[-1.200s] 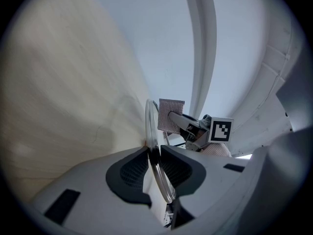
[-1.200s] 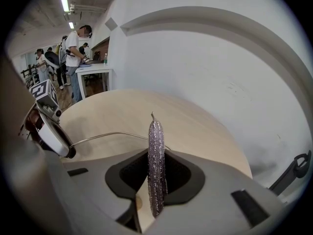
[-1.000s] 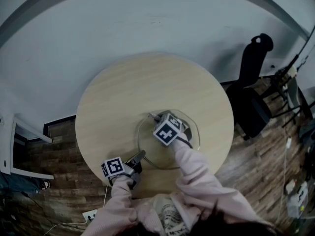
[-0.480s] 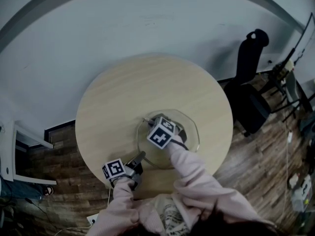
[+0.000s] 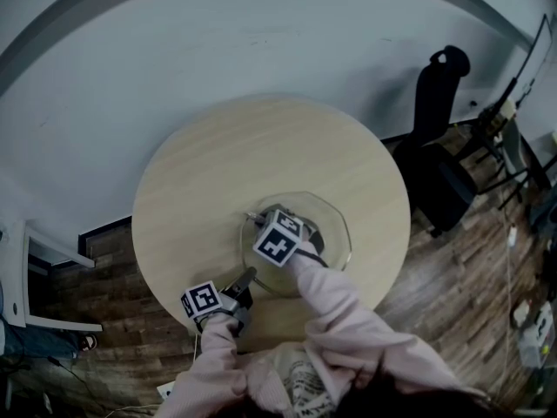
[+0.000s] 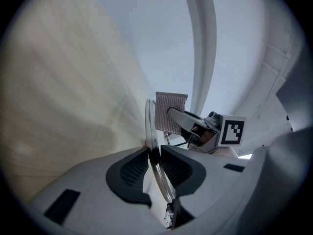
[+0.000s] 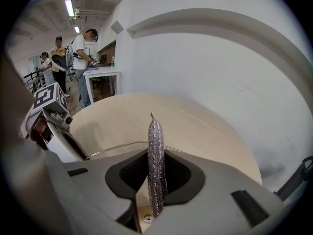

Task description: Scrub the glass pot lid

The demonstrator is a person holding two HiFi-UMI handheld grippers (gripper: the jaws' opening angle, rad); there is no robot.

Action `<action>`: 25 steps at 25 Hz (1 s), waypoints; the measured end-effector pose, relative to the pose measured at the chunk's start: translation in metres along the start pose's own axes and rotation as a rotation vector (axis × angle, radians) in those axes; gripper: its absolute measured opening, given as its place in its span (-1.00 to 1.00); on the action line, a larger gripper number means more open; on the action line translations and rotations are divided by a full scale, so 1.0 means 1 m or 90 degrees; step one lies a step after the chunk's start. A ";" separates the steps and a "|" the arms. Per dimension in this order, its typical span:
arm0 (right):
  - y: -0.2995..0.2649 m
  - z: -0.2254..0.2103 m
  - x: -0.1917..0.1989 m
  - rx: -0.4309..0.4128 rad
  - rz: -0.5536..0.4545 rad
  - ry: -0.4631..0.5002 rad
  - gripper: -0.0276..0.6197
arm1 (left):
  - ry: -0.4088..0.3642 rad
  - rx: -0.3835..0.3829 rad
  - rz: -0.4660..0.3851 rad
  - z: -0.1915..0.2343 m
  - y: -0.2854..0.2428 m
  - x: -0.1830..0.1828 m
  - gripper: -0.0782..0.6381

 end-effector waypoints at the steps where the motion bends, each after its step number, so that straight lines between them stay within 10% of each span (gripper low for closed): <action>1: 0.000 0.002 -0.001 -0.002 -0.001 0.001 -0.68 | 0.003 -0.001 -0.001 0.000 0.000 0.000 -0.55; 25: 0.002 0.034 -0.011 -0.044 -0.017 0.007 -0.68 | 0.010 -0.004 -0.002 0.001 0.000 0.002 -0.55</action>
Point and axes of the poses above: the fingertips, and each gripper's own axes: y backward along the fingers, z to its left, x out of its underside, the point moved 4 cm from there along y, backward along the fingers, and after that the axes turned 3 degrees about -z, right-handed, at the moved point
